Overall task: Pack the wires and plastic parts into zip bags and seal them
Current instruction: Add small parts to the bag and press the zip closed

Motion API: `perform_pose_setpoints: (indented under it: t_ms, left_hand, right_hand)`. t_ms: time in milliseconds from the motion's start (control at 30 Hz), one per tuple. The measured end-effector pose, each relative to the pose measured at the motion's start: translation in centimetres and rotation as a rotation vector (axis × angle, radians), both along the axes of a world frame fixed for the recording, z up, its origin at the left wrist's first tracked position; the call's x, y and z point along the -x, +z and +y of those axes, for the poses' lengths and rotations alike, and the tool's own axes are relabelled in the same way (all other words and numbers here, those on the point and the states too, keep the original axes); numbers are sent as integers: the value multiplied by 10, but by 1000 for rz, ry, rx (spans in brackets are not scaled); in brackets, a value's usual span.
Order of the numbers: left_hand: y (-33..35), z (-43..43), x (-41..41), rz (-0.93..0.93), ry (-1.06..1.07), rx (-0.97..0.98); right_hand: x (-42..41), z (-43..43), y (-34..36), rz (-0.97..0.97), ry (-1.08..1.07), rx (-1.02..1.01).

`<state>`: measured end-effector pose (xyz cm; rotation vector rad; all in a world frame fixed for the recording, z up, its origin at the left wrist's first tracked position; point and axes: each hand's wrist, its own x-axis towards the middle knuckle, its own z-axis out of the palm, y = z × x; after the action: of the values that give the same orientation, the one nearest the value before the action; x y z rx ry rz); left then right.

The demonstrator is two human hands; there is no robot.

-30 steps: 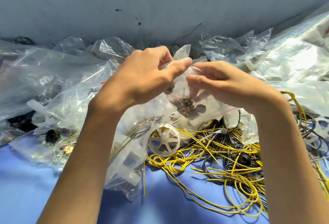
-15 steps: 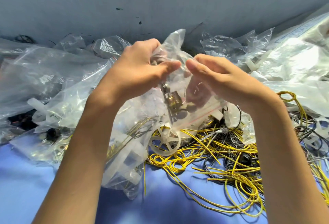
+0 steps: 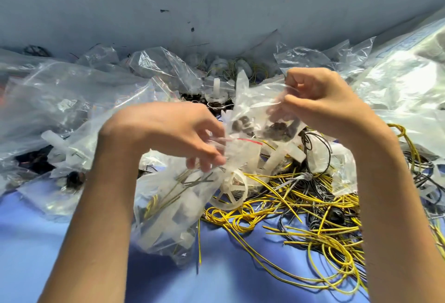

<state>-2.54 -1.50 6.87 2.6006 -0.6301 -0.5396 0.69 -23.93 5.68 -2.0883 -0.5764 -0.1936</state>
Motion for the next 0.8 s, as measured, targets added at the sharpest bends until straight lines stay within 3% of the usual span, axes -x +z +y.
perform_pose_setpoints:
  t_ms: [100, 333, 467, 533, 667, 800]
  left_hand:
    - [2, -21, 8, 88, -94, 58]
    - [-9, -54, 11, 174, -263, -15]
    - [-2, -37, 10, 183, -210, 142]
    - [3, -24, 8, 112, -140, 236]
    - [6, 0, 2, -216, 71, 350]
    - [3, 6, -9, -465, 367, 535]
  right_hand:
    - [-3, 1, -1, -20, -67, 5]
    - [-9, -1, -2, -15, -234, 155]
    - [-12, -6, -6, 6, -253, 225]
    - [-14, -8, -8, 4, -256, 255]
    - [-15, -6, -8, 14, -231, 270]
    - [-4, -1, -3, 86, -100, 295]
